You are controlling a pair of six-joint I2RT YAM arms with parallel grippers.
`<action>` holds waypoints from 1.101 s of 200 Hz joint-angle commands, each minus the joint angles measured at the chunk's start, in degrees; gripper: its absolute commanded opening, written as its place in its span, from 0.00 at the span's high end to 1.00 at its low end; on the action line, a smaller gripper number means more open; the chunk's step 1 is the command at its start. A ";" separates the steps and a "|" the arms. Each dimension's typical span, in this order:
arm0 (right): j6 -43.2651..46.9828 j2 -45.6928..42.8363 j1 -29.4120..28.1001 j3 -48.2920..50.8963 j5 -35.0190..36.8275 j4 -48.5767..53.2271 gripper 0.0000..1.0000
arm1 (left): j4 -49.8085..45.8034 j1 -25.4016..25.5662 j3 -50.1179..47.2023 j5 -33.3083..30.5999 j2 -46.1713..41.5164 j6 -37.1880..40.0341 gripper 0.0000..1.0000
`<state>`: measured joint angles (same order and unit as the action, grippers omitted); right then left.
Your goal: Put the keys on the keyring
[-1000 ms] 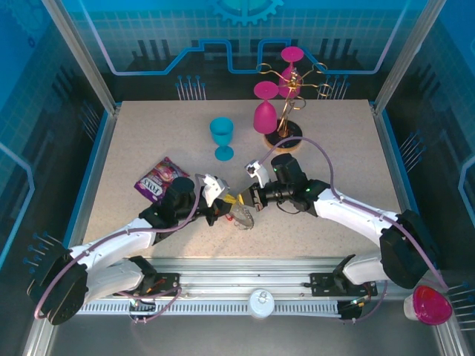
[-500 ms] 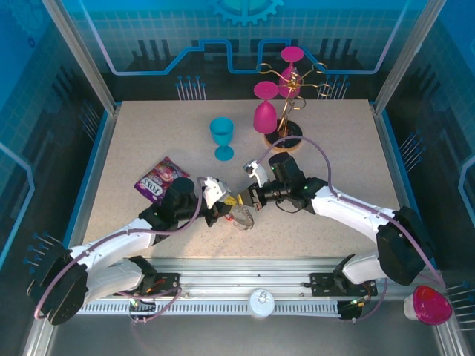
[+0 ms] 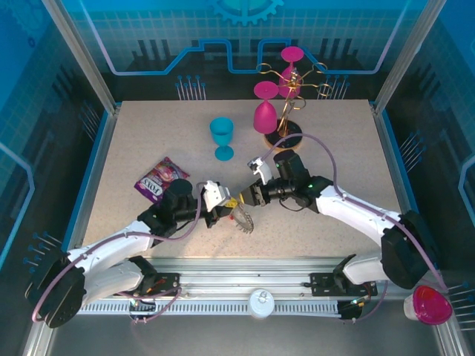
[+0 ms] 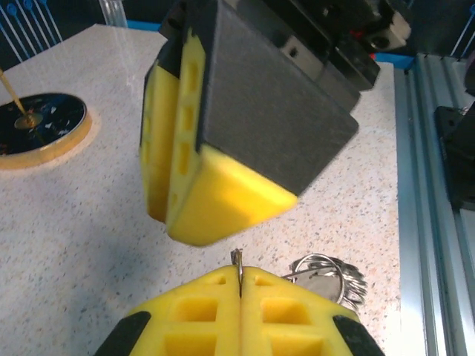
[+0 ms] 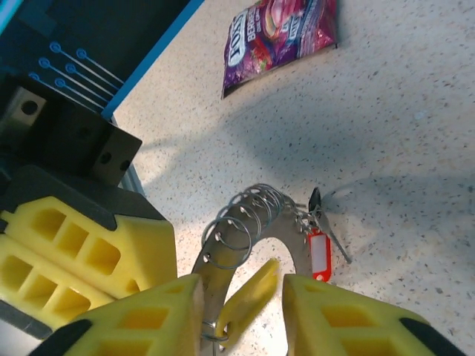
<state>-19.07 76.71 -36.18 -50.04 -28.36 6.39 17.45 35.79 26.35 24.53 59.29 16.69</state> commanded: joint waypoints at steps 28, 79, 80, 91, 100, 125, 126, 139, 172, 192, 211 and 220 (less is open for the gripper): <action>10.49 -6.61 3.51 -1.62 -0.37 8.10 0.63 | 11.34 -1.97 -2.69 4.99 -1.26 -4.64 1.00; 24.19 -10.96 3.42 4.73 -2.98 -2.41 0.68 | 23.89 -4.80 -6.50 7.49 -1.04 -13.90 1.00; 24.44 -10.92 3.41 4.84 -3.44 -2.82 0.69 | 24.05 -4.78 -6.53 7.52 -1.03 -13.97 1.00; 25.83 -10.15 3.23 5.05 -6.63 -5.68 0.69 | 25.12 -4.94 -7.14 8.25 -1.10 -14.31 1.00; 25.76 -9.05 3.09 4.78 -9.40 -6.94 0.68 | 25.21 -5.19 -7.35 8.92 -1.40 -14.32 1.00; 28.25 -6.02 1.69 3.67 -12.88 -6.40 0.68 | 26.20 -6.10 -7.71 11.69 -1.64 -14.91 1.00; 28.49 -5.90 1.62 3.61 -13.00 -6.35 0.68 | 26.26 -6.14 -7.71 11.86 -1.64 -14.96 1.00; 31.31 -5.07 0.84 3.53 -13.12 -4.99 0.67 | 26.51 -6.39 -7.72 13.25 -1.50 -15.23 1.00; 37.39 -4.57 -0.35 5.53 -12.07 -5.67 0.67 | 27.21 -6.49 -7.50 15.19 -0.60 -15.50 1.00; 39.00 -4.57 -1.14 6.60 -11.34 -6.83 0.67 | 27.89 -6.45 -7.50 16.03 -0.32 -15.59 1.00; 39.97 -4.37 -1.26 6.15 -10.74 -6.02 0.71 | 27.98 -6.52 -7.54 17.00 -0.35 -15.49 1.00; 40.29 -4.41 -1.21 6.07 -10.35 -5.70 0.72 | 27.99 -6.46 -7.43 17.29 -0.42 -15.32 1.00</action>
<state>17.65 72.01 -36.84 -43.90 -38.59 1.34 41.54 29.56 19.16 38.61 59.09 1.41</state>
